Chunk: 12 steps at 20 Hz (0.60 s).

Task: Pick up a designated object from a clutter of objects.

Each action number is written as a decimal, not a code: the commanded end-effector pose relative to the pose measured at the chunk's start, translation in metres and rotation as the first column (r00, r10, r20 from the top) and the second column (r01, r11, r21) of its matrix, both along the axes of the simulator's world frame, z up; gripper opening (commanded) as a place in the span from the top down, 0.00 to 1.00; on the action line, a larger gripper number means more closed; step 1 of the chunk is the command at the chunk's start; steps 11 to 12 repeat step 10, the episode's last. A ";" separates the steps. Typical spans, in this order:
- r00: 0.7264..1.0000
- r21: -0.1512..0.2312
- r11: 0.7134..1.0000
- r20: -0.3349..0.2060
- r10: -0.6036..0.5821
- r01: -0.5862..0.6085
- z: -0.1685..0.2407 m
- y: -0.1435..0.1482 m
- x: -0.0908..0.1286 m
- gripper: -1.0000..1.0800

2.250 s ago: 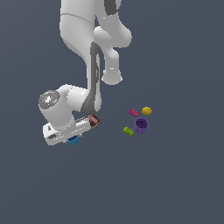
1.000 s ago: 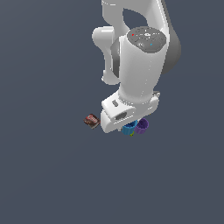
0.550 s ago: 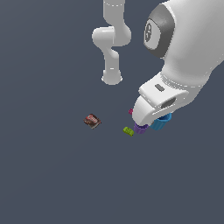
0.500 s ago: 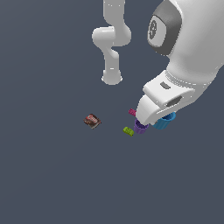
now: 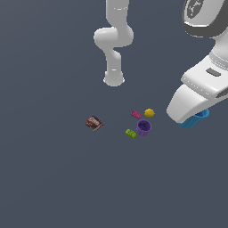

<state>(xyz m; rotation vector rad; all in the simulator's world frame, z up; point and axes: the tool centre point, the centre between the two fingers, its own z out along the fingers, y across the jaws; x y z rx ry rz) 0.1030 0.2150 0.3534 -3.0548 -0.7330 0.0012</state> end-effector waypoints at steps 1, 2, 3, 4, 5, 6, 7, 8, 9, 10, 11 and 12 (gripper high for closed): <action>1.000 0.000 1.000 0.001 -0.001 0.001 0.006 0.007 0.002 1.00; 1.000 0.000 1.000 0.001 -0.001 0.001 0.008 0.010 0.003 1.00; 1.000 0.000 1.000 0.001 -0.001 0.001 0.009 0.012 0.003 1.00; 1.000 0.000 1.000 0.001 -0.001 0.001 0.010 0.013 0.004 1.00; 1.000 0.000 1.000 0.001 -0.001 0.001 0.011 0.015 0.004 1.00; 1.000 0.000 1.000 0.001 -0.001 0.001 0.012 0.016 0.004 1.00; 1.000 0.000 1.000 0.001 -0.001 0.001 0.012 0.017 0.005 1.00; 1.000 0.000 1.000 0.001 -0.001 0.001 0.013 0.017 0.005 1.00; 1.000 0.000 1.000 0.001 -0.001 0.001 0.013 0.018 0.005 1.00; 1.000 0.000 1.000 0.001 -0.001 0.001 0.013 0.018 0.005 1.00; 1.000 0.000 1.000 0.001 -0.001 0.001 0.013 0.018 0.005 1.00; 1.000 0.000 1.000 0.001 -0.001 0.001 0.013 0.018 0.005 1.00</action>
